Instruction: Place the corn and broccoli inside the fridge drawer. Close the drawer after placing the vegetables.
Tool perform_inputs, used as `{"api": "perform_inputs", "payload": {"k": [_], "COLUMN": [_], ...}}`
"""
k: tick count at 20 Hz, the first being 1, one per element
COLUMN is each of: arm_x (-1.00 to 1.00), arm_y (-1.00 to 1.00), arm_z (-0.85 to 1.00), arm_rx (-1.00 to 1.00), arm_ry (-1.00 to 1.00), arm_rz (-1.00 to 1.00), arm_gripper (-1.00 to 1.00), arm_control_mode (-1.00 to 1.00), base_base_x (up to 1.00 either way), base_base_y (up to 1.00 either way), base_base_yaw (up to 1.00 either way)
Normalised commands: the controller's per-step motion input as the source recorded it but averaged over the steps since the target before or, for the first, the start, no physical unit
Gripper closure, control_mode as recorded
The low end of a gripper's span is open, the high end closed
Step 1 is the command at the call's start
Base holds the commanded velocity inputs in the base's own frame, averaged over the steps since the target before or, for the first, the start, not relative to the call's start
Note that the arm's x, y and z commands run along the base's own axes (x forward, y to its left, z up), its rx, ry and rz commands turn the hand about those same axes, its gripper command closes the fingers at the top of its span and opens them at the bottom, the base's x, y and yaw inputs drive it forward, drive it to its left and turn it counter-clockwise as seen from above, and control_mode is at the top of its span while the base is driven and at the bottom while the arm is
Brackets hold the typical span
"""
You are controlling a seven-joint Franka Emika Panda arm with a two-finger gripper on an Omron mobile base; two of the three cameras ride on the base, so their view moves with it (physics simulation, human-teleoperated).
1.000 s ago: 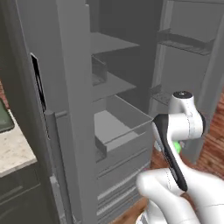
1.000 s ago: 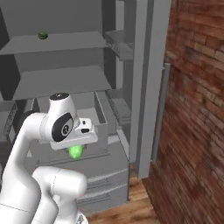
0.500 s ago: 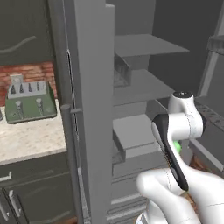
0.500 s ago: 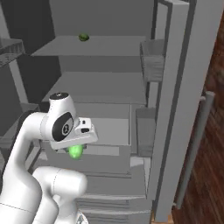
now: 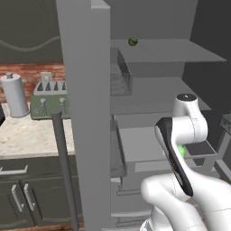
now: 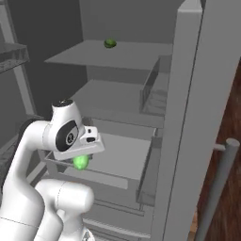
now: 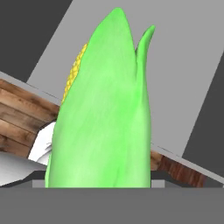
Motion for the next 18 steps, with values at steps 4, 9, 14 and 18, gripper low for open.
{"api": "perform_inputs", "payload": {"k": [4,9,14,18], "arm_x": [0.0,0.0,0.0,0.0], "arm_y": [0.0,0.0,0.0,0.0], "arm_z": [0.0,0.0,0.0,0.0], "arm_rx": [0.0,0.0,0.0,0.0], "arm_ry": [0.0,0.0,0.0,0.0], "arm_rz": [0.0,0.0,0.0,0.0], "arm_gripper": [1.0,1.0,1.0,1.0], "arm_control_mode": [1.0,1.0,1.0,1.0], "base_base_x": [0.06,-0.07,-0.09,-0.13], "base_base_y": [-0.2,-0.25,-0.26,-0.25], "base_base_yaw": [0.16,0.11,0.05,0.04]}}
